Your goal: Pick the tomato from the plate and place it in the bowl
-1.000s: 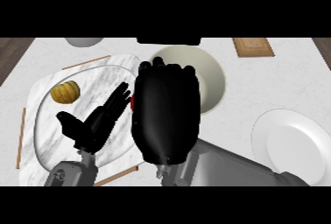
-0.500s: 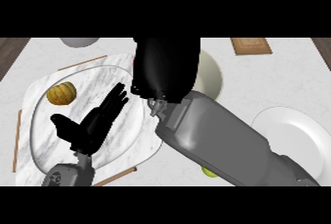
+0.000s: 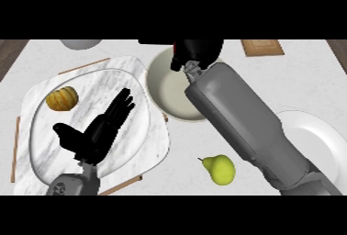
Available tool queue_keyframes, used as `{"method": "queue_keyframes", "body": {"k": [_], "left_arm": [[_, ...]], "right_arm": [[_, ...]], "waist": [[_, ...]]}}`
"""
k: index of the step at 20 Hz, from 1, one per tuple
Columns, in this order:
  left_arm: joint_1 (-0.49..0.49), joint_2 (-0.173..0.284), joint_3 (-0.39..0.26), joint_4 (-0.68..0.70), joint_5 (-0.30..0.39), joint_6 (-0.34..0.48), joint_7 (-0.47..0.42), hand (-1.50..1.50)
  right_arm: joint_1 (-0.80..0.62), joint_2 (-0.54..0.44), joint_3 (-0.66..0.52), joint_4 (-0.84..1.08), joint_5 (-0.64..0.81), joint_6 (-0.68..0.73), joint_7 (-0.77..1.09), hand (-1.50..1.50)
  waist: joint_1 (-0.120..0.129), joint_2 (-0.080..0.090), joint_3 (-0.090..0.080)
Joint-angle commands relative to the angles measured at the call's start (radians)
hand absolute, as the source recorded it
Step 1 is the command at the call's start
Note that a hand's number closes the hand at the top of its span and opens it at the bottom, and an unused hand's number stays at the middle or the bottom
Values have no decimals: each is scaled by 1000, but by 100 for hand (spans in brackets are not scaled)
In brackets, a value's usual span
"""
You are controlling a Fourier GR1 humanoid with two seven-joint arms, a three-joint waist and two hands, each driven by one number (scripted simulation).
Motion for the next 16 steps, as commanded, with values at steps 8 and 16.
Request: {"method": "queue_keyframes", "body": {"k": [8, 16], "left_arm": [[32, 16, 10, 17, 7, -41, -47, 0], [-37, 25, 33, -4, 21, -25, 35, 0]], "right_arm": [[-20, -6, -226, 416, -54, -194, -37, -150], [39, 20, -339, 376, -164, -506, -277, -150]], "waist": [[18, 9, 0], [0, 1, 2]]}}
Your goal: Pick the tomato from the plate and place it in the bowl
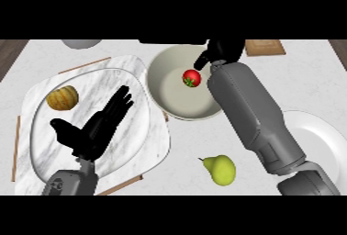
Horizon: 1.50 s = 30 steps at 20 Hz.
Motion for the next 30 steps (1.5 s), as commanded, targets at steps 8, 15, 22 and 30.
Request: {"method": "queue_keyframes", "body": {"k": [8, 15, 22, 30], "left_arm": [[9, -5, 24, 3, 2, 28, 16, 0], [41, -8, 17, 3, -28, 47, -5, 0], [61, 6, 27, -30, -17, 42, 8, 0], [83, 6, 50, -5, -3, 33, -30, 0]], "right_arm": [[163, 31, -14, -406, -261, -448, -323, -150], [470, 32, 314, -879, -271, -534, -197, -150], [804, 32, 643, -1228, -35, -565, -153, -150], [1245, 32, 1036, -1346, 249, -647, -153, 150]], "waist": [[-31, -20, 2], [-71, -35, 0], [-103, -48, -1], [-122, -44, -2]]}}
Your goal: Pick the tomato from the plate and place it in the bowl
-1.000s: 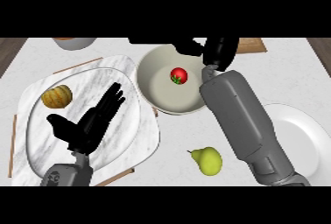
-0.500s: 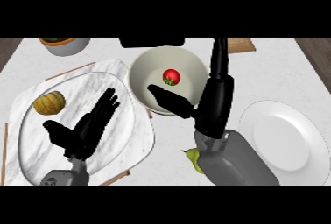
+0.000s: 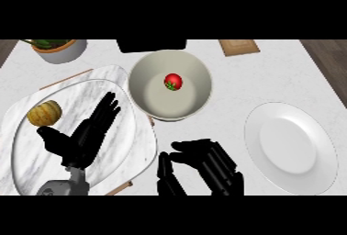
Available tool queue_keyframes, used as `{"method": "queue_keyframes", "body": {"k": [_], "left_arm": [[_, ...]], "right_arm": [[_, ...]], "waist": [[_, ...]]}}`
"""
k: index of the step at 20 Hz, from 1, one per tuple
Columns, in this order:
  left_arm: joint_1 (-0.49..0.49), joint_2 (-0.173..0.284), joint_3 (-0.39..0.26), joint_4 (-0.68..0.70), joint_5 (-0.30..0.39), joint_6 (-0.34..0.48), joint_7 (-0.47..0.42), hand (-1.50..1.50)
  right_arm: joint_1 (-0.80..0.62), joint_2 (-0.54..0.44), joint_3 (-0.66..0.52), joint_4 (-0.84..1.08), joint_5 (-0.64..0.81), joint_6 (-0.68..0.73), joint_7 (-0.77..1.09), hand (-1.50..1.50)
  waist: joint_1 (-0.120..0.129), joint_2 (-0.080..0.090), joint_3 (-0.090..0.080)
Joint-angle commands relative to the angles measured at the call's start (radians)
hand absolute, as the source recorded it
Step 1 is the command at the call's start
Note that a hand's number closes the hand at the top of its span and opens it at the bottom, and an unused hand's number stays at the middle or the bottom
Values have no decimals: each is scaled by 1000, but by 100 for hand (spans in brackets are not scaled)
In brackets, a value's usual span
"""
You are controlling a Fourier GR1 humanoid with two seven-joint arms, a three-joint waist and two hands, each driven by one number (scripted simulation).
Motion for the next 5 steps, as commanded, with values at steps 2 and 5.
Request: {"method": "queue_keyframes", "body": {"k": [2, 5], "left_arm": [[28, 6, 1, -22, 1, 0, 5, 0], [19, 7, 8, -16, 17, -11, 4, 0]], "right_arm": [[252, 6, 230, -29, 114, -62, 36, 150], [247, 5, 270, 31, 71, -50, 54, 150]], "waist": [[-6, -9, 1], [8, 0, 2]]}}
